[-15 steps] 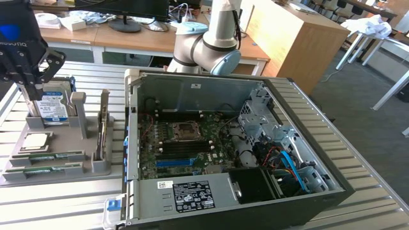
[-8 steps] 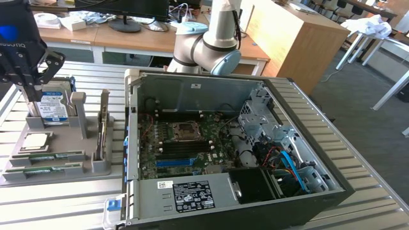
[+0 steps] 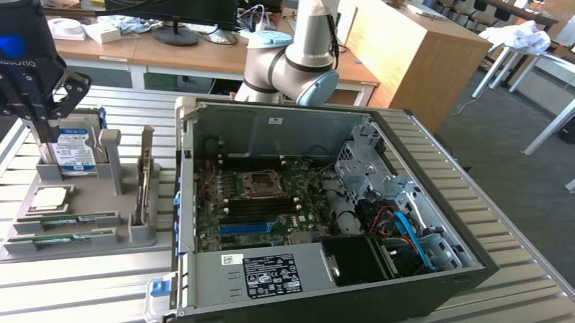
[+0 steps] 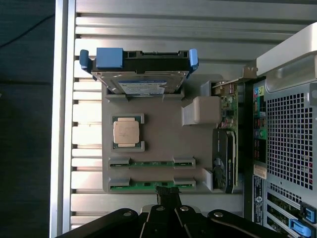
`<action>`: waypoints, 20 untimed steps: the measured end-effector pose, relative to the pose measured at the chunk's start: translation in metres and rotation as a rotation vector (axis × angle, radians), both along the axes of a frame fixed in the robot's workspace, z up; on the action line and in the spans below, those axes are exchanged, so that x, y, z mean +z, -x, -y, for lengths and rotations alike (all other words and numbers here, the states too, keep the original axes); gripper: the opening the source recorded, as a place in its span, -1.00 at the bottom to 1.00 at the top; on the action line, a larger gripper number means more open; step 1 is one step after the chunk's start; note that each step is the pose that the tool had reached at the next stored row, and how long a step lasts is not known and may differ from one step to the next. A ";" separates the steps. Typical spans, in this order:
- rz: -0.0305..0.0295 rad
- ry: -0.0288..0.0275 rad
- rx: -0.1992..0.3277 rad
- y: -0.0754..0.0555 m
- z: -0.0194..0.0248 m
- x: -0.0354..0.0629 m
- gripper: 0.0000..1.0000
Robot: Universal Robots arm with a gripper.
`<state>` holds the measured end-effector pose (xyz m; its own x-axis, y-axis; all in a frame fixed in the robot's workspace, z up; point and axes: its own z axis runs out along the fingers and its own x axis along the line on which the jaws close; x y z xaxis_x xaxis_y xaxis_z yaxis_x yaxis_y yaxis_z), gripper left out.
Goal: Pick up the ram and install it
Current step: 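Pick up the ram and move it above insertion slot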
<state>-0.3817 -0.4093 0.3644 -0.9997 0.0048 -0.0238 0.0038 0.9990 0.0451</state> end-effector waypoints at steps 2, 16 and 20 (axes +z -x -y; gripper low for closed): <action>0.0000 0.0000 0.000 0.000 0.0000 0.0000 -0.80; -0.0006 0.0028 0.125 0.000 0.0000 -0.0002 -0.80; -0.0012 0.0057 0.180 0.000 0.0000 -0.0002 -0.80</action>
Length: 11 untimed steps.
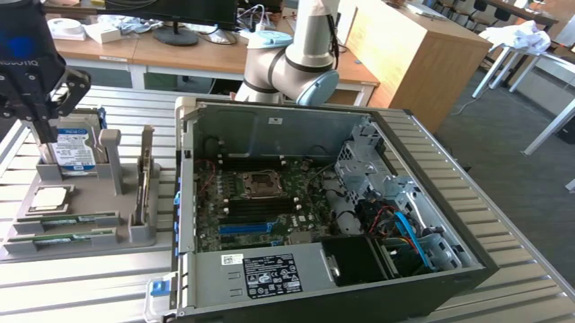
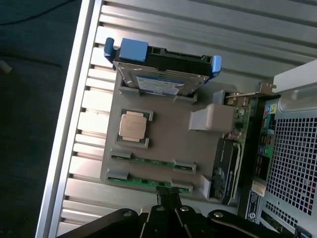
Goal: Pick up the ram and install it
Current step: 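Pick up the ram and move it above insertion slot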
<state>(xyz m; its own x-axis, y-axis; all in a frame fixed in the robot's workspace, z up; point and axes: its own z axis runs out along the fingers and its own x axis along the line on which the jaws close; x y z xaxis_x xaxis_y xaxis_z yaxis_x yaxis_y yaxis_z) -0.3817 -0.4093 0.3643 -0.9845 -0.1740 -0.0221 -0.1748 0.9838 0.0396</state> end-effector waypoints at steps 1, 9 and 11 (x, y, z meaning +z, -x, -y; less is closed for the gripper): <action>-0.0002 0.0007 0.014 0.000 0.0000 0.0000 -0.80; -0.0009 0.0061 0.126 0.000 0.0000 0.0000 -0.80; -0.0011 0.0070 0.155 0.000 0.0000 0.0000 -0.80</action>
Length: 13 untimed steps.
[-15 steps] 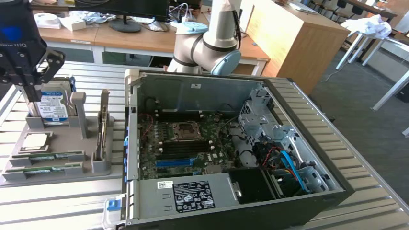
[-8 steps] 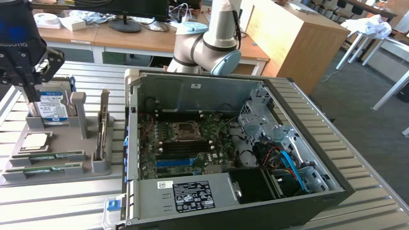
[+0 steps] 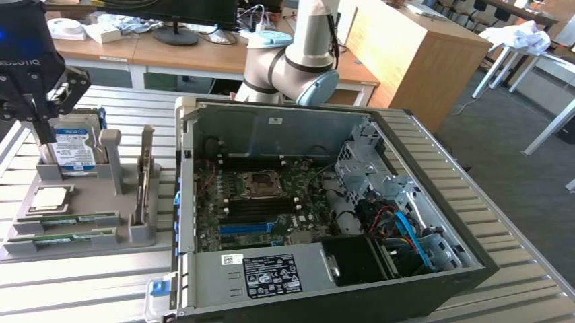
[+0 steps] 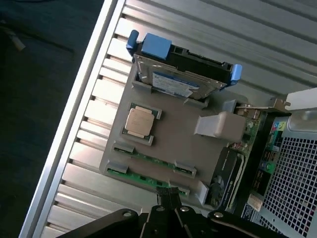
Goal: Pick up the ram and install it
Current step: 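Pick up the ram and move it above insertion slot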
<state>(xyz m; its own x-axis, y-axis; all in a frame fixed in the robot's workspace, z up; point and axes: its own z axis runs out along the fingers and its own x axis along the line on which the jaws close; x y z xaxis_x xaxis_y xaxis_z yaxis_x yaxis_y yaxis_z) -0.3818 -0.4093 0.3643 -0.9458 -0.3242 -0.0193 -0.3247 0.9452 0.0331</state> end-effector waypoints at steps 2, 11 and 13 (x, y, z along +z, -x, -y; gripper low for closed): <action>-0.0003 0.0007 0.031 0.000 0.0000 0.0000 -0.80; -0.0016 0.0030 0.165 0.000 0.0000 0.0000 -0.80; -0.0019 0.0037 0.196 0.000 0.0000 0.0000 -0.80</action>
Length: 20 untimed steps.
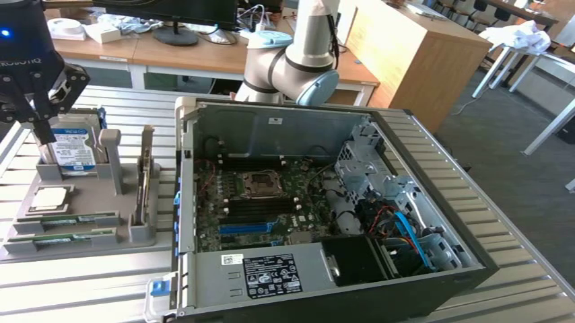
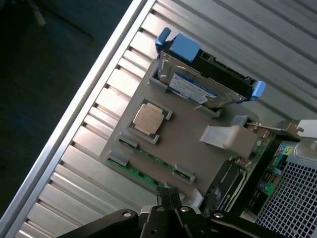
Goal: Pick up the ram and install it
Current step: 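Pick up the ram and move it above insertion slot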
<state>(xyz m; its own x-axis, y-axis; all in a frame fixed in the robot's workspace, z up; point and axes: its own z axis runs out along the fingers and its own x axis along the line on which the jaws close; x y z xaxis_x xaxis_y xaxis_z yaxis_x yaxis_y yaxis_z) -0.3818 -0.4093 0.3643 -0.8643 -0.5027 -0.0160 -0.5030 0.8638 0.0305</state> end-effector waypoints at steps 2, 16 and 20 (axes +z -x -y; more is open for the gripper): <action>-0.0001 0.0002 0.030 0.000 0.0000 0.0000 -0.80; -0.0006 0.0005 0.256 0.000 0.0000 -0.0002 -0.80; -0.0008 0.0005 0.318 0.000 0.0000 -0.0003 -0.80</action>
